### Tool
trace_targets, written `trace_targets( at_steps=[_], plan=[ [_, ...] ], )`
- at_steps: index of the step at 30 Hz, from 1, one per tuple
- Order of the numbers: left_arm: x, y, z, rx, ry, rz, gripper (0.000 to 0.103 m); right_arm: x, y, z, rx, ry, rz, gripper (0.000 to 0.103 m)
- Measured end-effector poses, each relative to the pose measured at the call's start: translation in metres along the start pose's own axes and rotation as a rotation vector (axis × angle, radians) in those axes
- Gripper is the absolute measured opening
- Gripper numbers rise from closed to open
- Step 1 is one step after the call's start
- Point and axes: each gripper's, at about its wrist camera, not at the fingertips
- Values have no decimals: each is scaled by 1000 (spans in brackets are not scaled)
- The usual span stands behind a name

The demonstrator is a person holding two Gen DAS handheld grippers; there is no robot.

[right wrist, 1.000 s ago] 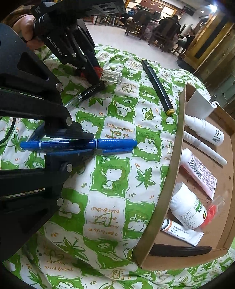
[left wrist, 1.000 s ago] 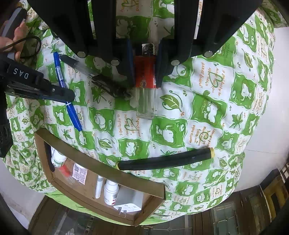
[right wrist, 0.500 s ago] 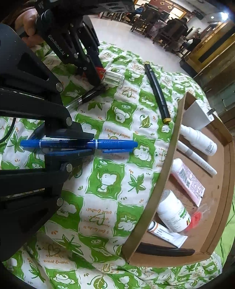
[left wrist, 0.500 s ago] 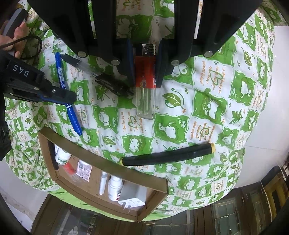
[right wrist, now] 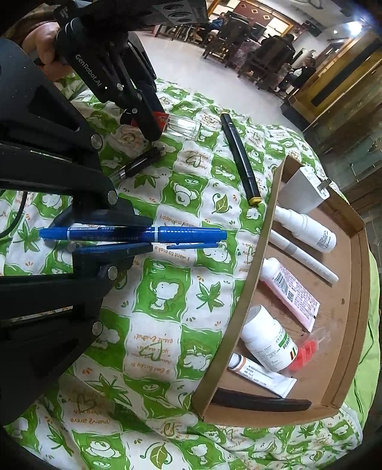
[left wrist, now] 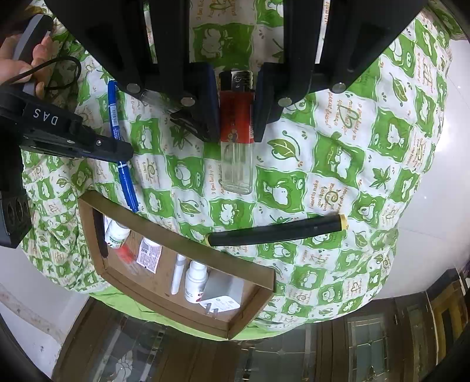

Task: Organize rigid objects
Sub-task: 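Lift and carry the red-capped tube and blue pen over the tray with both tools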

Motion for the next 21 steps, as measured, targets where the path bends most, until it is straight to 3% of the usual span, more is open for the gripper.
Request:
trace_targets(
  at_steps=[14,21],
  plan=[
    [-4,-4,5,-45,34,-10,20,-14,-4,-8,48,-39,-39,9],
    [-10,-37,-9,-14,74,-52,20,-43,-20,-28,122,-90,-124,9]
  ],
)
Point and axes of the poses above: each gripper's, at about its wrist camera, not at the fingertips, and x roughly the way its jaws point, z to its left, y to its underside, and after that the axes turned 6 degrees about -z, right-handed
